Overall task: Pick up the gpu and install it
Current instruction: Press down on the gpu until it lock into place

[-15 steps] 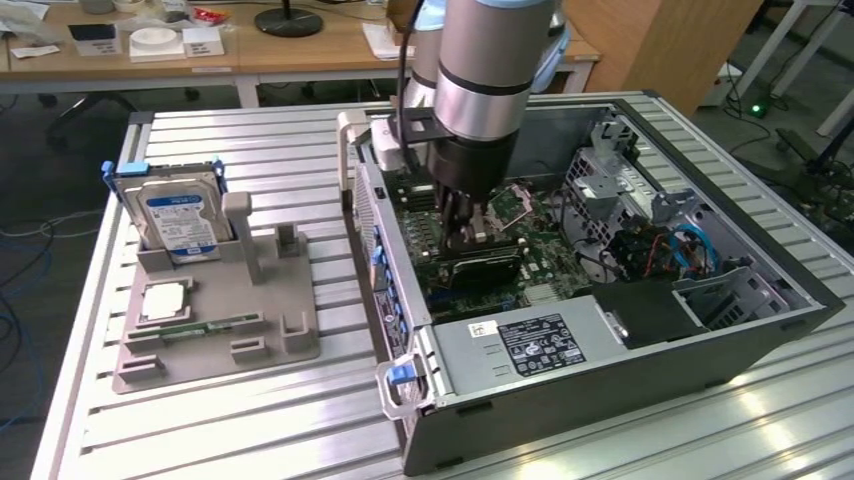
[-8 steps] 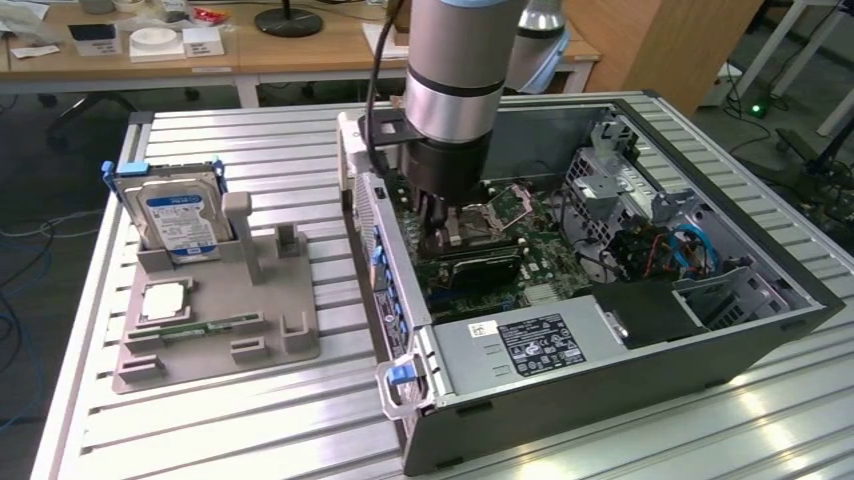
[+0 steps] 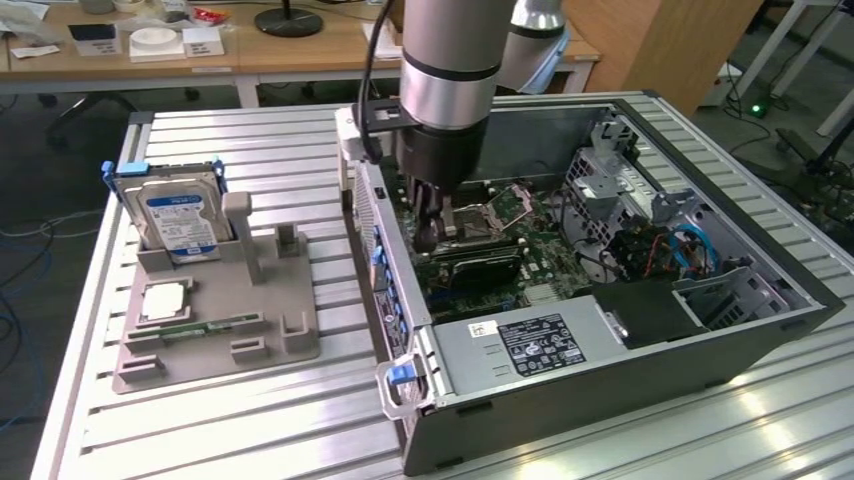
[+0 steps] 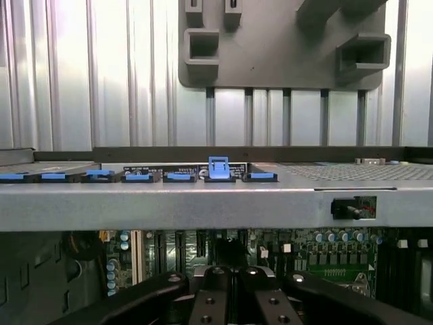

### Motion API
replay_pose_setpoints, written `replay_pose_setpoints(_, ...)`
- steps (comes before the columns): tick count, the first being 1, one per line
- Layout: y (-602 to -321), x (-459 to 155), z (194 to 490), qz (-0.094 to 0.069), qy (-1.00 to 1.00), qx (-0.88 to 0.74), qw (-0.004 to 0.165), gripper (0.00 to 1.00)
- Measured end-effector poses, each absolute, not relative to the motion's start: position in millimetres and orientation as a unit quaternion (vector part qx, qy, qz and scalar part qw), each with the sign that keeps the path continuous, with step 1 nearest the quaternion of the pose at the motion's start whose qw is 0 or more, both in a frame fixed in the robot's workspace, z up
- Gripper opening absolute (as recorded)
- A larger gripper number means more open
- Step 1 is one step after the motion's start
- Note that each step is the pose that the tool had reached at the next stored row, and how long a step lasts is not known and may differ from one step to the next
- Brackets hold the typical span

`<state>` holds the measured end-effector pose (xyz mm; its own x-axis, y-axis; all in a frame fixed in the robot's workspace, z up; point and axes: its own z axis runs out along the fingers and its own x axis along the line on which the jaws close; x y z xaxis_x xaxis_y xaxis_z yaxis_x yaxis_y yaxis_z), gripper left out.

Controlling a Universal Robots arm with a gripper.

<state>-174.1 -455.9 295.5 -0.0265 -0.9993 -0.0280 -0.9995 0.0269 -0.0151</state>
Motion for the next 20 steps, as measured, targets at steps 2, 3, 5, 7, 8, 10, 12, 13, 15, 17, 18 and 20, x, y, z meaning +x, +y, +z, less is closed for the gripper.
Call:
replay_pose_setpoints(2, -455.8, -174.9, 296.2, 0.005, 0.717, -0.697, 0.015, 0.11)
replay_pose_setpoints(3, -455.9, -176.2, 296.2, 0.005, 0.717, -0.697, 0.015, 0.11)
replay_pose_setpoints(5, -455.9, -180.5, 296.3, 0.005, 0.716, -0.697, 0.015, 0.11)
replay_pose_setpoints(7, -455.9, -184.4, 296.2, 0.005, 0.716, -0.697, 0.015, 0.11)
replay_pose_setpoints(8, -455.8, -185.4, 296.2, 0.005, 0.716, -0.697, 0.015, 0.11)
replay_pose_setpoints(10, -455.7, -186.0, 296.1, 0.005, 0.716, -0.697, 0.015, 0.11)
replay_pose_setpoints(12, -455.6, -188.2, 295.3, 0.005, 0.716, -0.698, 0.015, 0.11)
replay_pose_setpoints(13, -455.5, -189.4, 294.7, 0.005, 0.716, -0.698, 0.015, 0.11)
replay_pose_setpoints(15, -455.5, -190.4, 292.9, 0.005, 0.716, -0.698, 0.014, 0.11)
replay_pose_setpoints(17, -455.4, -190.1, 289.3, 0.005, 0.716, -0.697, 0.015, 0.11)
replay_pose_setpoints(18, -455.3, -189.0, 287.9, 0.005, 0.717, -0.697, 0.014, 0.11)
replay_pose_setpoints(20, -455.2, -185.3, 286.8, 0.005, 0.717, -0.697, 0.015, 0.11)
